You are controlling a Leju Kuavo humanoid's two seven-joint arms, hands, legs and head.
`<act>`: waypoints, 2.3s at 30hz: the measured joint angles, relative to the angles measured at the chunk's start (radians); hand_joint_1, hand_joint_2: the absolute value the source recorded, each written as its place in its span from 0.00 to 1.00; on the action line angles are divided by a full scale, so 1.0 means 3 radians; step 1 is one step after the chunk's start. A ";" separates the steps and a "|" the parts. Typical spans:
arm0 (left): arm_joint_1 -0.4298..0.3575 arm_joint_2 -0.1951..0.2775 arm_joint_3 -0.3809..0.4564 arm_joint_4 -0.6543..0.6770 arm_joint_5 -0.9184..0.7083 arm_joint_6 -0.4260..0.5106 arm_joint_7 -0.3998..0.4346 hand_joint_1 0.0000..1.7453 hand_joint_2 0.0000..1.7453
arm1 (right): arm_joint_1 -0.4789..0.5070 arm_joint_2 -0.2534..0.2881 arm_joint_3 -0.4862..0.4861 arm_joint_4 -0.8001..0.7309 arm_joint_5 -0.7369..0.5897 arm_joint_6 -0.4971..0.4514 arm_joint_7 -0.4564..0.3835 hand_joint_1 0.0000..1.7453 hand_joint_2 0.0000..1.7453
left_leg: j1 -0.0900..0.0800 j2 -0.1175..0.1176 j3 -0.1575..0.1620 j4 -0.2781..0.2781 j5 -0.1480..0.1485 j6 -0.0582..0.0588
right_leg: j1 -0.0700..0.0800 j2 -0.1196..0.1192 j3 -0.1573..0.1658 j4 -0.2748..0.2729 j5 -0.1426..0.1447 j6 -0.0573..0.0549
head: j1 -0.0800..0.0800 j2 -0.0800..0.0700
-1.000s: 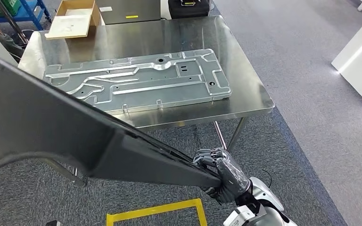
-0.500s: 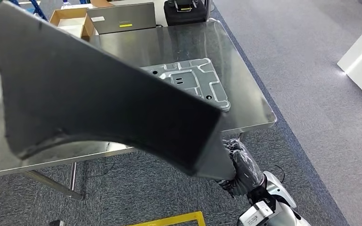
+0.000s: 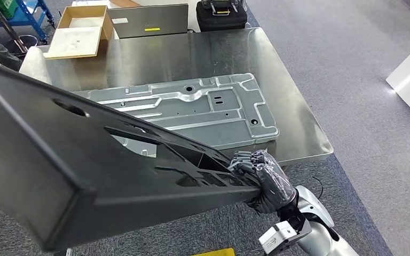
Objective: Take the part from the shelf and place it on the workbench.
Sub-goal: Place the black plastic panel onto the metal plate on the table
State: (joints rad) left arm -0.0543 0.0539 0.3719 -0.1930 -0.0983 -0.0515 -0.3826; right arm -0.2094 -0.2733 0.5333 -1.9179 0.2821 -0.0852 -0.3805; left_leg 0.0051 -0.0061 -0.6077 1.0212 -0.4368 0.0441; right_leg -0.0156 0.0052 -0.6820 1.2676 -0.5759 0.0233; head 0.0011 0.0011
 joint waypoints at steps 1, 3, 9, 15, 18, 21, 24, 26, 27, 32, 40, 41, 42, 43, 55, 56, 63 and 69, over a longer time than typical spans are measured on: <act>-0.0001 -0.0002 0.0000 0.0000 -0.0008 -0.0001 0.0001 0.00 0.00 | -0.0021 -0.0002 0.0006 0.0006 0.0071 -0.0013 0.0028 1.00 1.00 | -0.0009 -0.0005 0.0029 0.0000 -0.0019 0.0000 | 0.0015 0.0000 0.0076 -0.0234 0.0170 -0.0032 | 0.0000 0.0000; -0.0008 -0.0016 0.0000 0.0000 -0.0029 -0.0004 0.0007 0.00 0.00 | -0.0100 -0.0007 0.0025 0.0024 0.0271 -0.0059 0.0117 1.00 1.00 | -0.0021 -0.0008 0.0059 0.0001 -0.0047 -0.0010 | 0.0049 -0.0003 0.0220 -0.0629 0.0373 -0.0102 | 0.0000 0.0000; -0.0056 -0.0025 0.0002 -0.0002 -0.0093 -0.0019 0.0025 0.00 0.00 | -0.0457 -0.0033 0.0110 0.0214 0.0779 -0.0136 0.0527 1.00 1.00 | -0.0019 0.0001 0.0018 0.0083 -0.0130 -0.0113 | 0.0037 -0.0012 0.0314 -0.0875 0.0433 -0.0166 | 0.0001 0.0000; -0.0071 -0.0021 0.0007 -0.0003 -0.0153 -0.0040 0.0025 0.00 0.00 | -0.0683 -0.0136 0.0134 0.0633 0.1694 -0.0233 0.1073 1.00 1.00 | 0.0045 0.0004 -0.0383 0.0814 -0.0341 -0.0216 | 0.0016 -0.0027 0.0358 -0.0886 0.0411 -0.0167 | 0.0001 0.0000; -0.0085 -0.0009 0.0022 -0.0004 -0.0182 -0.0056 0.0026 0.00 0.00 | -0.0825 -0.0226 0.0125 0.0923 0.2174 -0.0234 0.1291 1.00 1.00 | 0.0068 0.0006 -0.0100 0.0192 -0.0031 -0.0230 | 0.0002 -0.0025 0.0357 -0.0818 0.0355 -0.0108 | 0.0001 0.0000; -0.0090 -0.0005 0.0043 -0.0005 -0.0210 -0.0065 0.0026 0.00 0.00 | -0.0967 -0.0286 0.0118 0.1169 0.2555 -0.0213 0.1473 1.00 1.00 | 0.0048 -0.0003 -0.0030 0.0038 -0.0016 -0.0166 | 0.0013 -0.0016 0.0334 -0.0786 0.0336 -0.0052 | 0.0002 0.0000; -0.0101 -0.0005 0.0058 -0.0012 -0.0235 -0.0070 0.0025 0.00 0.00 | -0.1100 -0.0332 0.0115 0.1430 0.2867 -0.0179 0.1597 1.00 1.00 | 0.0054 -0.0002 -0.0015 0.0017 -0.0008 -0.0086 | 0.0000 -0.0016 0.0313 -0.0714 0.0270 -0.0001 | 0.0001 0.0000; -0.0108 -0.0004 0.0065 -0.0017 -0.0244 -0.0071 0.0027 0.00 0.00 | -0.1172 -0.0361 0.0111 0.1585 0.2954 -0.0171 0.1629 1.00 1.00 | 0.0058 -0.0003 -0.0005 0.0007 -0.0008 -0.0049 | -0.0004 -0.0016 0.0163 -0.0389 0.0096 0.0020 | 0.0002 0.0000; -0.0109 -0.0004 0.0070 -0.0019 -0.0250 -0.0072 0.0027 0.00 0.00 | -0.1195 -0.0371 0.0111 0.1655 0.2976 -0.0168 0.1641 1.00 1.00 | 0.0055 -0.0003 -0.0005 0.0007 -0.0012 -0.0039 | -0.0004 -0.0016 0.0040 -0.0154 -0.0002 0.0025 | 0.0002 0.0000; -0.0116 -0.0005 0.0083 -0.0019 -0.0283 -0.0092 0.0026 0.00 0.00 | -0.1264 -0.0399 0.0104 0.1959 0.3116 -0.0104 0.1679 1.00 1.00 | 0.0043 -0.0010 0.0039 0.0010 -0.0045 -0.0037 | 0.0001 -0.0016 -0.0001 -0.0271 0.0280 -0.0003 | 0.0002 0.0000; -0.0150 -0.0004 0.0083 -0.0026 -0.0399 -0.0179 -0.0057 0.00 0.00 | -0.1329 -0.0453 -0.0027 0.2535 0.3096 -0.0608 0.1326 1.00 1.00 | 0.0022 -0.0003 -0.0023 0.0156 -0.0173 -0.0150 | 0.0005 -0.0021 0.0231 -0.0824 0.0457 -0.0113 | 0.0001 0.0000; -0.0158 -0.0004 0.0083 -0.0027 -0.0419 -0.0186 -0.0066 0.00 0.00 | -0.1300 -0.0456 -0.0056 0.2602 0.3054 -0.0738 0.1229 1.00 1.00 | 0.0026 0.0001 -0.0109 0.0337 -0.0268 -0.0160 | 0.0003 -0.0026 0.0241 -0.0831 0.0457 -0.0125 | 0.0001 0.0000; -0.0166 -0.0005 0.0083 -0.0028 -0.0446 -0.0191 -0.0073 0.00 0.00 | -0.1264 -0.0458 -0.0089 0.2677 0.3002 -0.0876 0.1117 1.00 1.00 | 0.0026 0.0002 -0.0222 0.0569 -0.0372 -0.0168 | 0.0005 -0.0029 0.0244 -0.0830 0.0455 -0.0136 | 0.0001 0.0000; -0.0172 -0.0005 0.0082 -0.0028 -0.0472 -0.0193 -0.0076 0.00 0.00 | -0.1222 -0.0458 -0.0119 0.2751 0.2946 -0.0998 0.1002 1.00 1.00 | 0.0026 0.0002 -0.0337 0.0790 -0.0450 -0.0174 | 0.0008 -0.0031 0.0244 -0.0827 0.0451 -0.0140 | 0.0001 0.0000; -0.0243 -0.0002 0.0072 -0.0029 -0.0619 -0.0165 -0.0070 0.00 0.75 | -0.1013 -0.0478 -0.0347 0.3196 0.2712 -0.1292 0.0544 0.00 0.00 | 0.0019 0.0008 0.0019 -0.0041 0.0014 -0.0025 | 0.0019 -0.0001 0.0230 -0.0678 0.0311 -0.0011 | 0.0002 0.0000; -0.0249 -0.0002 0.0071 -0.0029 -0.0631 -0.0149 -0.0068 0.00 0.50 | -0.1007 -0.0483 -0.0361 0.3214 0.2704 -0.1295 0.0531 0.00 0.00 | 0.0023 0.0011 0.0025 -0.0053 0.0021 -0.0011 | 0.0012 -0.0002 0.0163 -0.0526 0.0218 0.0003 | 0.0002 0.0000; -0.0263 -0.0009 0.0049 -0.0029 -0.0740 -0.0041 -0.0021 0.00 0.00 | -0.0861 -0.0450 -0.0490 0.3205 0.2433 -0.1408 0.0282 0.00 0.00 | 0.0019 0.0001 0.0027 -0.0028 0.0005 -0.0022 | -0.0022 -0.0011 0.0109 -0.0414 0.0283 0.0036 | 0.0002 0.0000; -0.0295 -0.0017 0.0048 -0.0036 -0.0785 -0.0042 0.0032 0.00 0.00 | -0.0711 -0.0318 -0.0592 0.2693 0.2262 -0.1494 0.0186 0.00 0.00 | 0.0005 0.0001 0.0012 0.0007 -0.0032 -0.0122 | -0.0001 -0.0010 0.0281 -0.0798 0.0404 -0.0070 | 0.0001 0.0000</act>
State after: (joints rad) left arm -0.1427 0.0486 0.3862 -0.2038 -0.3338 -0.0641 -0.3729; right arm -0.4227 -0.3687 0.3558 -1.1099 0.9609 -0.5333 -0.3245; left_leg 0.0066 -0.0059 -0.6039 1.0234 -0.4465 0.0075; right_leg -0.0160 0.0023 -0.5976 1.0281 -0.4547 0.0023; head 0.0015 0.0011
